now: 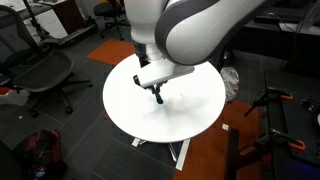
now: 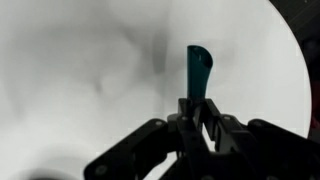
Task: Move the marker to the left
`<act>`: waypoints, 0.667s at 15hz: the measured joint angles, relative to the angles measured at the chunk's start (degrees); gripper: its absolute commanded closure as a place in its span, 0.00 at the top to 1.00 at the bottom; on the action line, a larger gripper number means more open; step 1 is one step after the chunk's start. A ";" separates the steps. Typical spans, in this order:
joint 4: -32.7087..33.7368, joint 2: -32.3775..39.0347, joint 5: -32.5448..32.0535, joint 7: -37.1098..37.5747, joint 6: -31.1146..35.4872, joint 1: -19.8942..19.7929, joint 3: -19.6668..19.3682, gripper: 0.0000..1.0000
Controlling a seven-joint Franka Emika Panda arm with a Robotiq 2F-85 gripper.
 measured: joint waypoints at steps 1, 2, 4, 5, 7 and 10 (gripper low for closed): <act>1.77 1.15 0.01 1.02 0.00 -0.34 0.00 0.05; 3.50 2.35 0.04 1.73 0.00 -0.66 0.00 0.05; 6.90 4.87 0.10 2.60 0.14 -1.25 0.00 0.05; 8.54 6.13 0.16 2.92 0.15 -1.48 0.01 0.05; 11.67 8.68 0.65 3.09 0.16 -1.86 0.09 0.05; 15.74 12.44 2.25 3.08 0.17 -2.55 0.74 0.05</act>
